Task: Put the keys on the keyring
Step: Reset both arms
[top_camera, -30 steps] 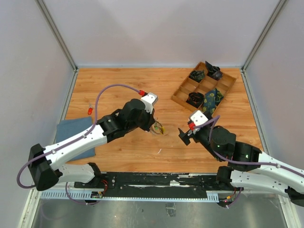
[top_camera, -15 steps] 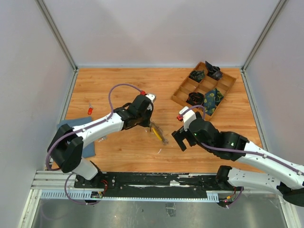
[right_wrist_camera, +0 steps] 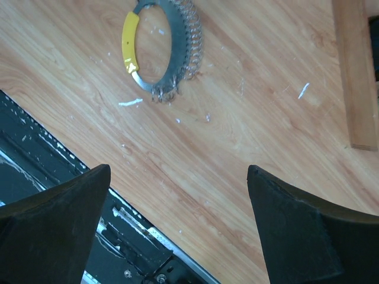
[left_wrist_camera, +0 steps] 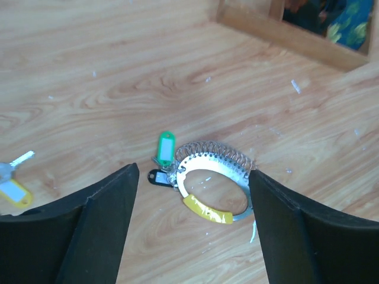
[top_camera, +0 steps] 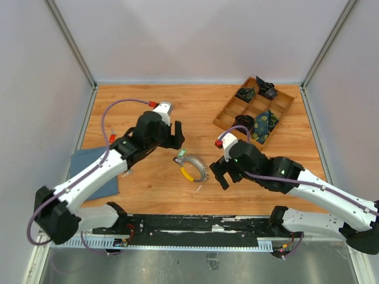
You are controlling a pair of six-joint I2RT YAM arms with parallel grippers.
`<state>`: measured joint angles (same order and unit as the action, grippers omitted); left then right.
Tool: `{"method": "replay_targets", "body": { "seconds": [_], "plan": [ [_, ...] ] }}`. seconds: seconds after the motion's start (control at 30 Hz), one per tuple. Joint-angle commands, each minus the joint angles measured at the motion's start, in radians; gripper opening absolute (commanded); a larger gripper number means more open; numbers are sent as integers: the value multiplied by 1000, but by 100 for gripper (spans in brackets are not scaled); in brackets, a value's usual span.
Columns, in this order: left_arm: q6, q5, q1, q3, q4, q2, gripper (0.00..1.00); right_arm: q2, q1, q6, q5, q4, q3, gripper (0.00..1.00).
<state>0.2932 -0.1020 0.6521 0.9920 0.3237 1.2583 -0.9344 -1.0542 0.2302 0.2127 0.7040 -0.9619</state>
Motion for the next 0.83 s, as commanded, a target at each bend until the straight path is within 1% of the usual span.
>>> {"method": "replay_targets", "body": {
  "seconds": [0.0, 0.07, 0.13, 0.2, 0.27, 0.4, 0.57, 0.67, 0.8],
  "plan": [
    [20, -40, -33, -58, 8, -209, 87, -43, 75, 4, -1, 108, -128, 98],
    [35, -50, -56, -78, 33, -290, 92, 12, 212, 23, -197, 41, -98, 98],
    [52, -67, -93, -91, 71, -363, 96, 76, 354, 51, -313, -13, -67, 98],
    [66, -76, -141, -99, 104, -431, 98, 129, 465, 69, -345, -12, -64, 98],
    [80, -84, -195, -100, 138, -494, 99, 205, 534, 82, -337, -27, -54, 98],
    [118, -184, -204, -103, 194, -623, 100, 366, 550, 90, -250, -73, -18, 98],
    [135, -242, -204, -134, 215, -775, 100, 474, 550, 74, -174, -55, 5, 98],
    [135, -248, -204, -146, 233, -821, 100, 512, 550, 69, -162, -50, 19, 98],
    [134, -252, -204, -149, 266, -836, 100, 526, 550, 54, -166, -47, 22, 98]
  ]
}}
